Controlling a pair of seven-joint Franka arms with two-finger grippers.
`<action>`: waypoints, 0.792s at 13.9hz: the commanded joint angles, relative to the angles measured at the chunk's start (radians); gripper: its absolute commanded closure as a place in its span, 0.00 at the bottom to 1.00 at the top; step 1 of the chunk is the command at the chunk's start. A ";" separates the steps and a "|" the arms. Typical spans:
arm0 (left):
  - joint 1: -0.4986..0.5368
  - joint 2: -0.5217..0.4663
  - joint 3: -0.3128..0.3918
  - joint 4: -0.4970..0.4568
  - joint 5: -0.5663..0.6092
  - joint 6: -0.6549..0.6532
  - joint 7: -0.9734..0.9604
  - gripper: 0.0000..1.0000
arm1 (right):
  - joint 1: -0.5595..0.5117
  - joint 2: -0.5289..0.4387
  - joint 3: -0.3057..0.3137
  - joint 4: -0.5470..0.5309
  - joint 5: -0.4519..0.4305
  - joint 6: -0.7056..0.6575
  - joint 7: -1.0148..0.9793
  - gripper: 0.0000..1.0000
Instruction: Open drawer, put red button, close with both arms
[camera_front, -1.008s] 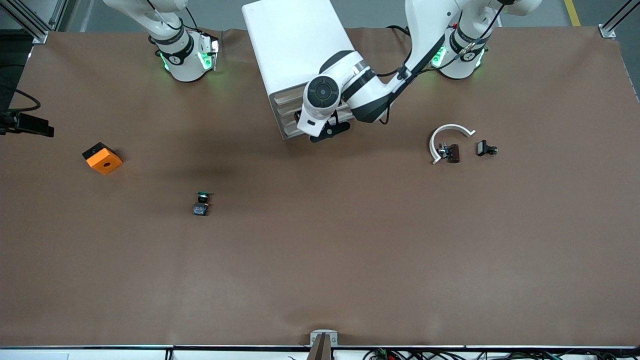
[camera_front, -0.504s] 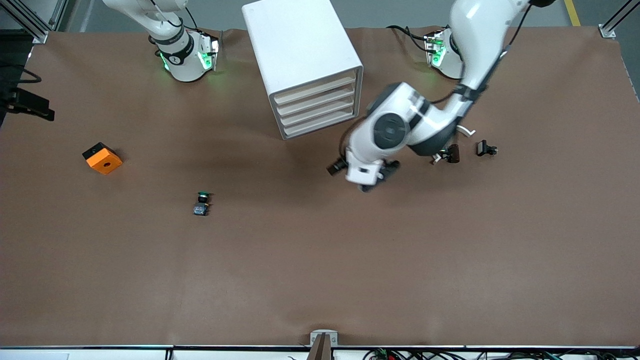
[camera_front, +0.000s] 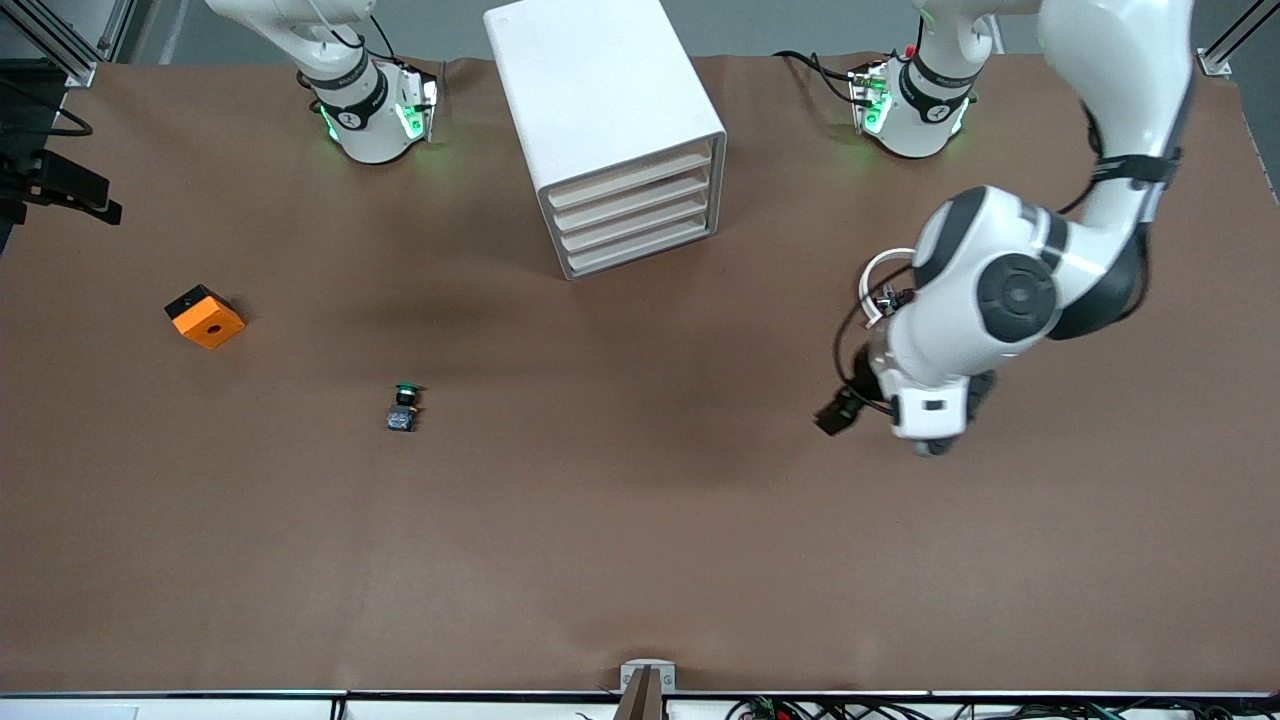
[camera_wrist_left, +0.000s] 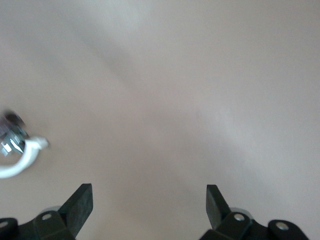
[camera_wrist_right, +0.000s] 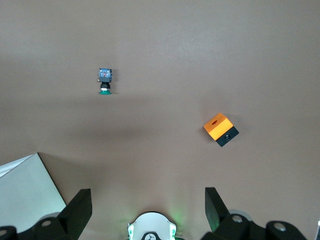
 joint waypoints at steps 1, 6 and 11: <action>0.074 -0.033 -0.008 0.013 0.042 -0.029 0.112 0.00 | -0.011 -0.101 0.004 -0.124 0.021 0.070 0.024 0.00; 0.205 -0.125 -0.013 0.006 0.039 -0.131 0.454 0.00 | -0.007 -0.144 0.004 -0.169 0.021 0.103 0.060 0.00; 0.160 -0.272 0.106 -0.009 -0.015 -0.222 0.775 0.00 | -0.004 -0.170 0.003 -0.168 0.021 0.132 0.057 0.00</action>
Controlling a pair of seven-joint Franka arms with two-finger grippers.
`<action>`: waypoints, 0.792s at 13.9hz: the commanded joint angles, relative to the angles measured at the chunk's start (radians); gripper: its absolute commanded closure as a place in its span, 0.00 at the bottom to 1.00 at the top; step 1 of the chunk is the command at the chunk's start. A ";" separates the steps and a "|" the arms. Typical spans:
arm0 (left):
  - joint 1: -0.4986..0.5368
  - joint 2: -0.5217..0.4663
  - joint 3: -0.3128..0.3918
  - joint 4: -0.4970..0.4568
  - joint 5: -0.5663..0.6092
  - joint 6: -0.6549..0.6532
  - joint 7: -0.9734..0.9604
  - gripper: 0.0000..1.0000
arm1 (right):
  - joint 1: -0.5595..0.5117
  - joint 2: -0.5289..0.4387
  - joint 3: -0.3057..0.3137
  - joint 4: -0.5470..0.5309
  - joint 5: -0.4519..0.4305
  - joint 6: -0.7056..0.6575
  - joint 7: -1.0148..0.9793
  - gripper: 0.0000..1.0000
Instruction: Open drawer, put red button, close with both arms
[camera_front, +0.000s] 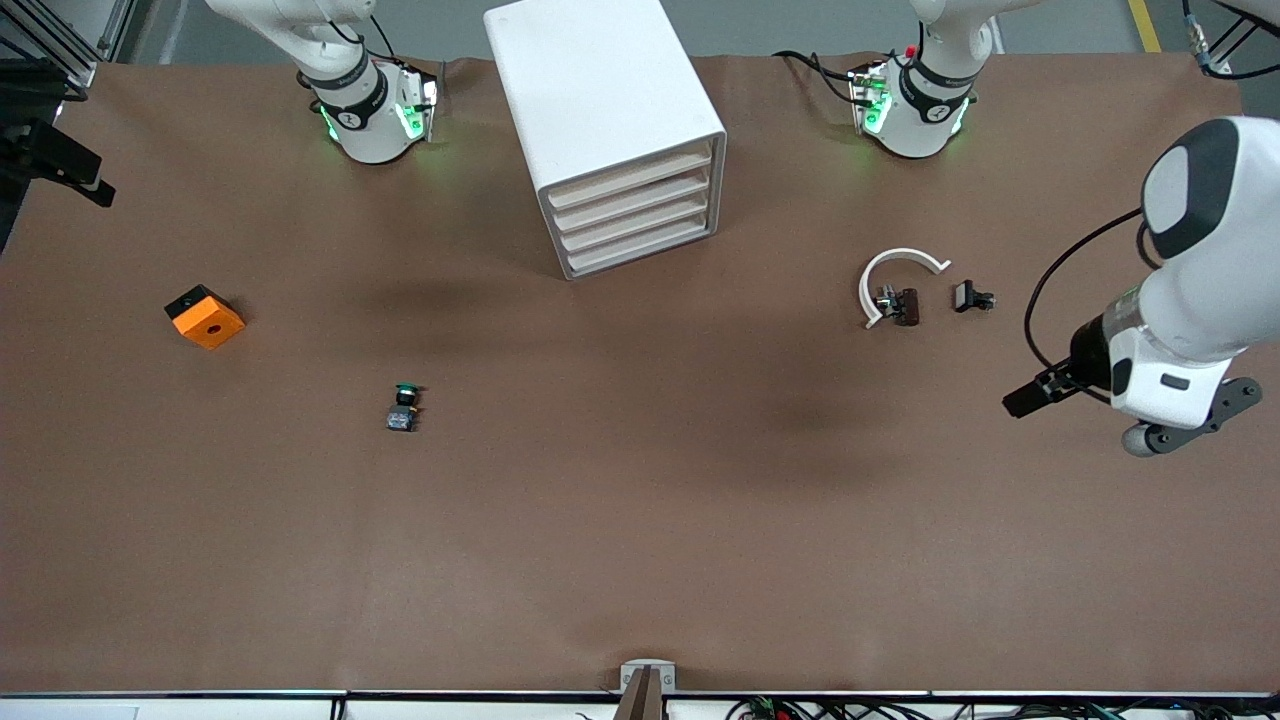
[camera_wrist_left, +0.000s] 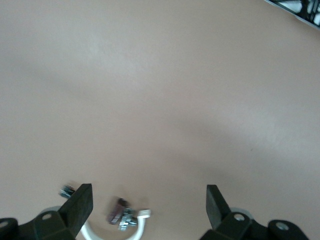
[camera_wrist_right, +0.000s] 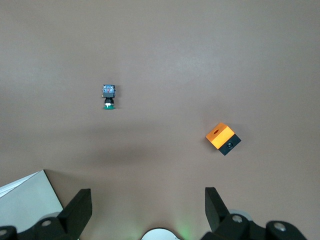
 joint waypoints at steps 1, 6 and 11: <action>-0.123 -0.129 0.161 -0.031 -0.068 -0.098 0.149 0.00 | -0.003 -0.038 0.006 -0.029 0.013 0.020 0.016 0.00; -0.304 -0.326 0.386 -0.126 -0.102 -0.153 0.358 0.00 | -0.003 -0.049 0.004 -0.041 0.013 0.025 0.016 0.00; -0.341 -0.465 0.383 -0.225 -0.139 -0.172 0.352 0.00 | -0.003 -0.076 0.006 -0.081 0.013 0.031 0.016 0.00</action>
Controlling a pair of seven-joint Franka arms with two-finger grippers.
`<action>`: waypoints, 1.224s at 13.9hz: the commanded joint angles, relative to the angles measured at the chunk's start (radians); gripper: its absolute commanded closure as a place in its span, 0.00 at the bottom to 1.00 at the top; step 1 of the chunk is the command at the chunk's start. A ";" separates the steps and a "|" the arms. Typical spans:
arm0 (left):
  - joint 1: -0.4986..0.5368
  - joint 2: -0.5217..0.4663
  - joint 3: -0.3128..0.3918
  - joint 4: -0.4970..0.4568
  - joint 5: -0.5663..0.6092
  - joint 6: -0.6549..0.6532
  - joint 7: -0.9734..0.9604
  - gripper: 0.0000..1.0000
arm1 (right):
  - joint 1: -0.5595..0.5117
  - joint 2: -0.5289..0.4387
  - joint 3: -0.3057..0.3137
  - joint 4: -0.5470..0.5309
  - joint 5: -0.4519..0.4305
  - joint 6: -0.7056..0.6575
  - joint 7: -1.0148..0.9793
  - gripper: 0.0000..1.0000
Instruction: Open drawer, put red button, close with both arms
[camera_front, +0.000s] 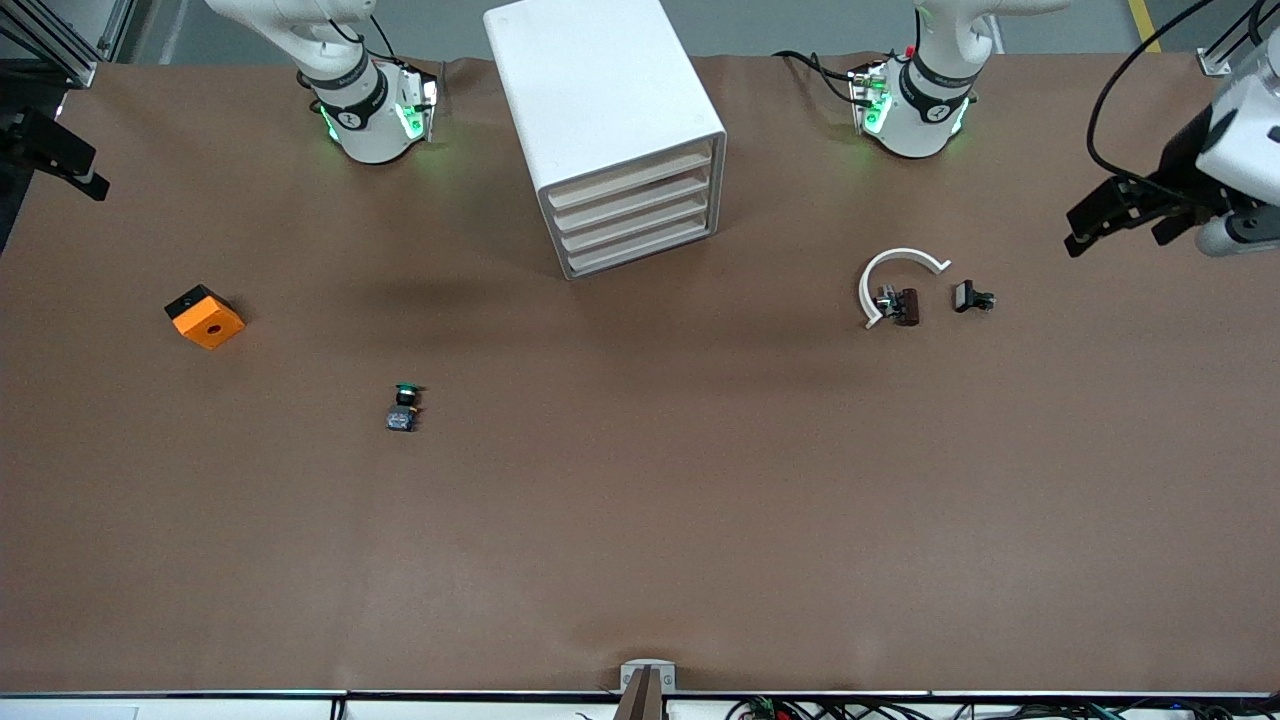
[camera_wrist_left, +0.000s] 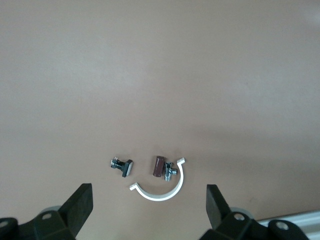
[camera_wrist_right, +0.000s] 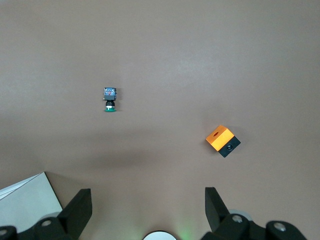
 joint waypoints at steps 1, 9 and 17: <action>-0.020 -0.075 0.008 -0.067 -0.015 -0.013 0.010 0.00 | -0.003 -0.056 0.005 -0.064 0.012 0.027 0.016 0.00; 0.004 -0.085 0.016 -0.061 -0.001 -0.030 0.047 0.00 | -0.005 -0.053 0.007 -0.063 0.014 0.027 0.021 0.00; 0.033 -0.023 0.016 0.048 0.019 -0.093 0.096 0.00 | -0.010 -0.055 0.007 -0.063 0.020 0.033 0.021 0.00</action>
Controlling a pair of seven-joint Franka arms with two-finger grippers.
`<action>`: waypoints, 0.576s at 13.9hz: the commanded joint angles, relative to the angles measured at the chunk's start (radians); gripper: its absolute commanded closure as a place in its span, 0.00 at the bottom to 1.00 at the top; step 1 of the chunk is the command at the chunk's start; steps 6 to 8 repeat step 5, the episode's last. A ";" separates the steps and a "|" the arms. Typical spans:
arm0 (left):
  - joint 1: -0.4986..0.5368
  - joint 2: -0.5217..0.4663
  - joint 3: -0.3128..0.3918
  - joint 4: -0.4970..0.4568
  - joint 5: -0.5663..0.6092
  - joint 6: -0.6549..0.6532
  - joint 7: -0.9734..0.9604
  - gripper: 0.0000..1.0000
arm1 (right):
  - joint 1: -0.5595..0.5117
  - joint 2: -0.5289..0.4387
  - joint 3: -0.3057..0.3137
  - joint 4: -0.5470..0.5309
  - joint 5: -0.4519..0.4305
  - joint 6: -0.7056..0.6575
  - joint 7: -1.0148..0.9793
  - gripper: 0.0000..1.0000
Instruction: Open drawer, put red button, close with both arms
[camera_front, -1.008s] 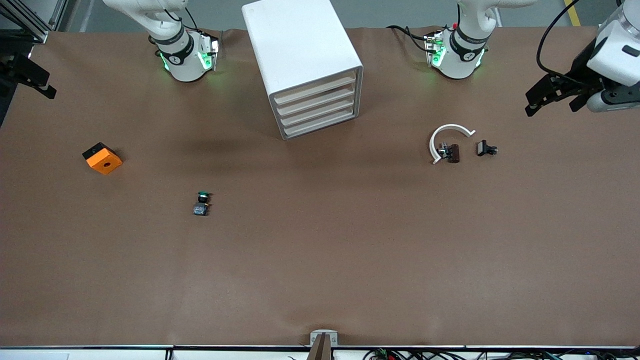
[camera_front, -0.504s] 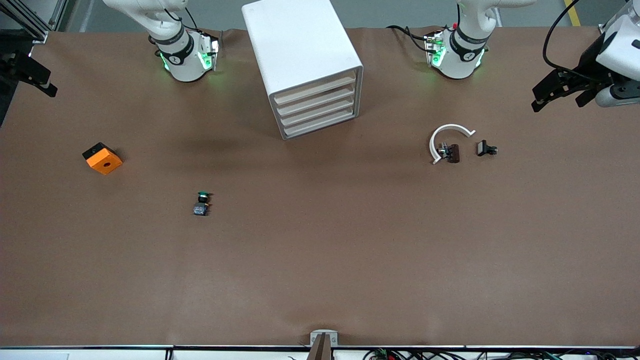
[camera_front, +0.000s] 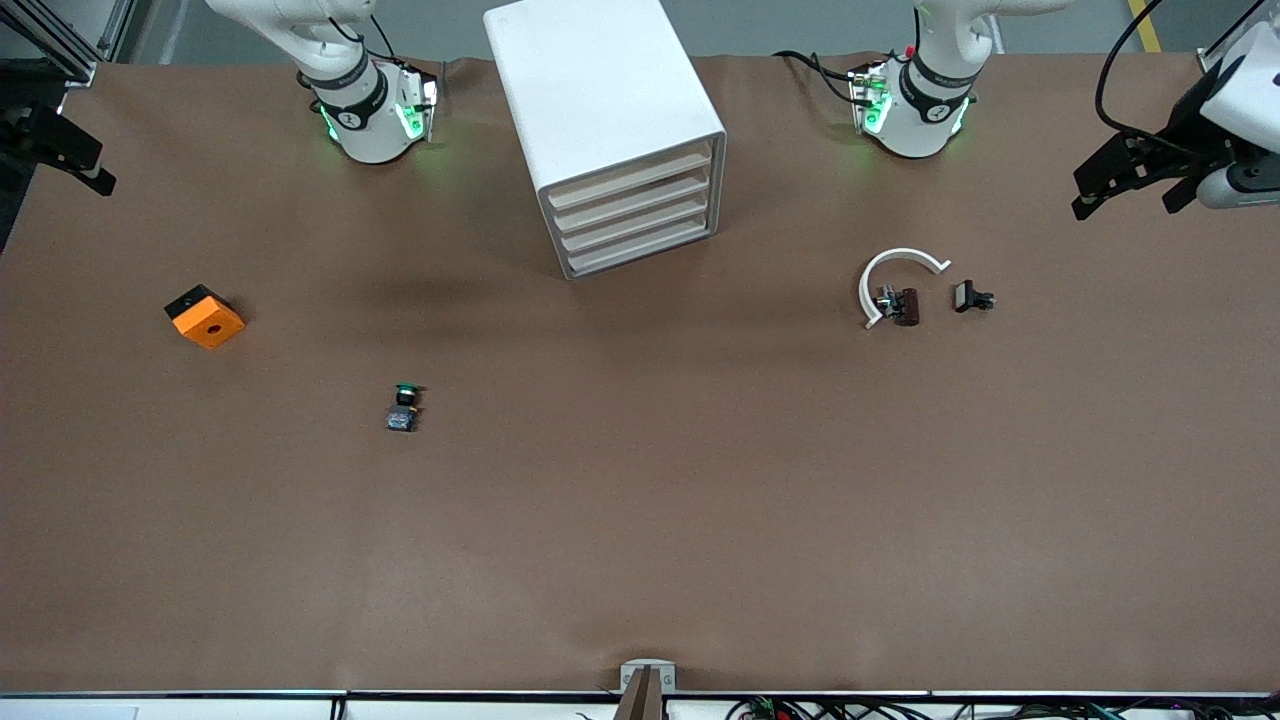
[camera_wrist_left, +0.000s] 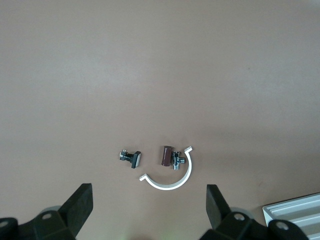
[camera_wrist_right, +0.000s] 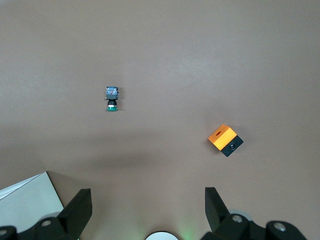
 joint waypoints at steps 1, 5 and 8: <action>0.013 0.037 0.002 0.078 0.013 -0.048 0.019 0.00 | -0.010 -0.026 0.007 -0.025 0.012 0.014 0.017 0.00; 0.014 0.044 0.003 0.080 0.011 -0.050 0.019 0.00 | -0.006 -0.026 0.007 -0.025 0.012 0.024 0.016 0.00; 0.014 0.044 0.003 0.080 0.011 -0.050 0.019 0.00 | -0.006 -0.026 0.007 -0.025 0.012 0.024 0.016 0.00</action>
